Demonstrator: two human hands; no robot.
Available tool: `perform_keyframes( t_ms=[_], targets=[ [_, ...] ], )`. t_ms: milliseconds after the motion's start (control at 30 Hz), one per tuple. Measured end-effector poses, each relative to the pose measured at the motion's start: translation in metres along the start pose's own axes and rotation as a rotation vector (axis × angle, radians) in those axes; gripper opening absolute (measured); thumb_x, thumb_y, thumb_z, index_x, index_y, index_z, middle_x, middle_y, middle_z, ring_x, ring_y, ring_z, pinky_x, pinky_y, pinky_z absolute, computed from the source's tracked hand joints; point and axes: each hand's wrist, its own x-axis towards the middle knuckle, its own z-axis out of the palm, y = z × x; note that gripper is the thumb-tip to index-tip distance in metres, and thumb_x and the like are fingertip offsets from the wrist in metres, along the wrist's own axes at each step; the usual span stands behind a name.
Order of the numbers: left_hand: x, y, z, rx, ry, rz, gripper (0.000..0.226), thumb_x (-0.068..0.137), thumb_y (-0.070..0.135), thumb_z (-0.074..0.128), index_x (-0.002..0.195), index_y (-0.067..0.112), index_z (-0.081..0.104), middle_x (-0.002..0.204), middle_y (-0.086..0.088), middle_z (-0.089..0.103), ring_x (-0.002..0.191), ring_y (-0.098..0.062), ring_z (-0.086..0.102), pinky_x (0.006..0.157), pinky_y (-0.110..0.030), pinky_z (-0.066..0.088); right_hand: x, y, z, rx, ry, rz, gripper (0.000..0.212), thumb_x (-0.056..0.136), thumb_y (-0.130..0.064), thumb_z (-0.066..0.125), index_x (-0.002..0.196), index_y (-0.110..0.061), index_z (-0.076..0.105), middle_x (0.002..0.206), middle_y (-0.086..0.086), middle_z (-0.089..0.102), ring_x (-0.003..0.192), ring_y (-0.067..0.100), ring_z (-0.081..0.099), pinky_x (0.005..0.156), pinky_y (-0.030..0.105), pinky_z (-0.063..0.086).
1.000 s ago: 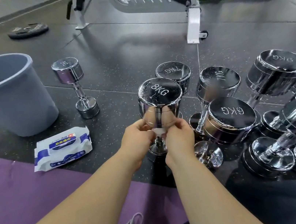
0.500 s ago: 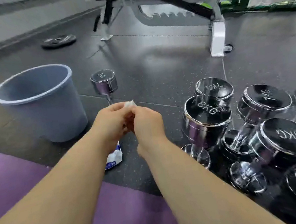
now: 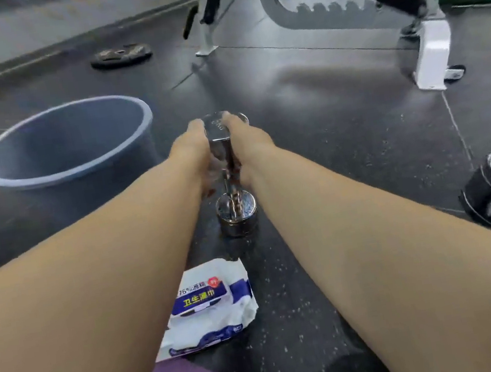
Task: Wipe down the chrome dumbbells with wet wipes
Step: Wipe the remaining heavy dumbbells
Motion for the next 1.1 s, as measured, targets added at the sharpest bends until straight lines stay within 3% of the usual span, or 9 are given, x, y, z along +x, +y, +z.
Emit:
perform_keyframes(
  t_ms=[200, 300, 467, 633, 800, 867, 933, 1033, 1100],
  targets=[
    [-0.029, -0.019, 0.000, -0.115, -0.041, 0.077, 0.040, 0.097, 0.039, 0.047, 0.065, 0.014, 0.051, 0.043, -0.005, 0.044, 0.042, -0.020, 0.042, 0.076, -0.037, 0.054, -0.032, 0.000, -0.029, 0.197, -0.146, 0.061, 0.024, 0.082, -0.024, 0.071, 0.101, -0.010, 0.068, 0.096, 0.015, 0.072, 0.068, 0.029, 0.068, 0.054, 0.032, 0.054],
    [-0.065, -0.046, -0.005, 0.067, 0.011, 0.102, 0.043, 0.095, 0.047, 0.048, 0.075, 0.011, 0.059, 0.043, -0.003, 0.050, 0.039, -0.017, 0.047, 0.050, -0.022, 0.042, -0.075, 0.025, -0.062, 0.286, -0.168, 0.120, 0.022, 0.087, -0.019, 0.069, 0.104, -0.005, 0.068, 0.096, 0.015, 0.072, 0.078, 0.033, 0.069, 0.061, 0.037, 0.058],
    [-0.151, -0.085, -0.013, 0.134, -0.031, 0.140, 0.055, 0.089, 0.059, 0.054, 0.082, 0.007, 0.070, 0.082, -0.013, 0.072, 0.068, -0.027, 0.066, 0.057, -0.027, 0.046, -0.166, 0.048, -0.122, 0.308, -0.228, 0.108, 0.028, 0.094, -0.013, 0.060, 0.115, 0.005, 0.064, 0.095, 0.016, 0.069, 0.075, 0.027, 0.066, 0.052, 0.028, 0.053],
    [-0.213, -0.081, -0.005, 0.057, -0.008, -0.045, 0.047, 0.089, 0.056, 0.054, 0.081, 0.012, 0.067, 0.054, -0.005, 0.060, 0.044, -0.019, 0.052, 0.050, -0.022, 0.042, -0.226, 0.030, -0.152, 0.108, -0.143, 0.100, 0.019, 0.092, -0.019, 0.067, 0.095, -0.001, 0.067, 0.064, 0.010, 0.066, 0.053, 0.023, 0.064, 0.061, 0.036, 0.055],
    [-0.254, -0.091, -0.004, 0.169, -0.073, -0.112, 0.053, 0.099, 0.053, 0.034, 0.087, 0.010, 0.064, 0.058, -0.008, 0.063, 0.050, -0.022, 0.057, 0.059, -0.029, 0.046, -0.257, 0.038, -0.189, -0.043, -0.192, 0.114, 0.023, 0.092, -0.024, 0.067, 0.095, -0.002, 0.068, 0.079, 0.015, 0.072, 0.061, 0.023, 0.070, 0.075, 0.046, 0.059],
    [-0.254, -0.086, -0.008, 0.472, 0.003, -0.002, 0.053, 0.102, 0.043, 0.025, 0.113, 0.004, 0.059, 0.104, -0.019, 0.066, 0.090, -0.034, 0.064, 0.081, -0.039, 0.050, -0.263, 0.041, -0.201, -0.022, -0.208, 0.095, 0.023, 0.093, -0.026, 0.065, 0.090, -0.004, 0.068, 0.091, 0.017, 0.074, 0.072, 0.023, 0.070, 0.083, 0.044, 0.059],
    [-0.259, -0.083, -0.006, 0.606, 0.141, 0.184, 0.029, 0.099, 0.012, 0.032, 0.119, 0.003, 0.050, 0.128, -0.022, 0.049, 0.117, -0.042, 0.050, 0.099, -0.044, 0.039, -0.266, 0.045, -0.209, 0.028, -0.231, 0.086, 0.025, 0.096, -0.028, 0.061, 0.087, -0.006, 0.068, 0.085, 0.012, 0.071, 0.069, 0.018, 0.067, 0.077, 0.036, 0.059],
    [-0.266, -0.086, -0.005, 0.613, 0.156, 0.455, 0.026, 0.086, 0.001, 0.038, 0.103, 0.016, 0.050, 0.114, -0.009, 0.050, 0.105, -0.031, 0.052, 0.094, -0.038, 0.041, -0.271, 0.046, -0.214, 0.086, -0.265, 0.039, 0.025, 0.101, -0.026, 0.050, 0.086, -0.015, 0.068, 0.074, 0.000, 0.069, 0.065, 0.010, 0.065, 0.063, 0.024, 0.054],
    [-0.263, -0.091, -0.010, 0.574, 0.201, 0.684, 0.026, 0.087, 0.000, 0.045, 0.100, 0.020, 0.053, 0.107, -0.002, 0.053, 0.092, -0.022, 0.056, 0.085, -0.030, 0.042, -0.271, 0.046, -0.215, 0.097, -0.278, -0.027, 0.019, 0.102, -0.023, 0.046, 0.098, -0.024, 0.064, 0.085, -0.005, 0.067, 0.082, 0.011, 0.063, 0.070, 0.022, 0.054]
  ],
)
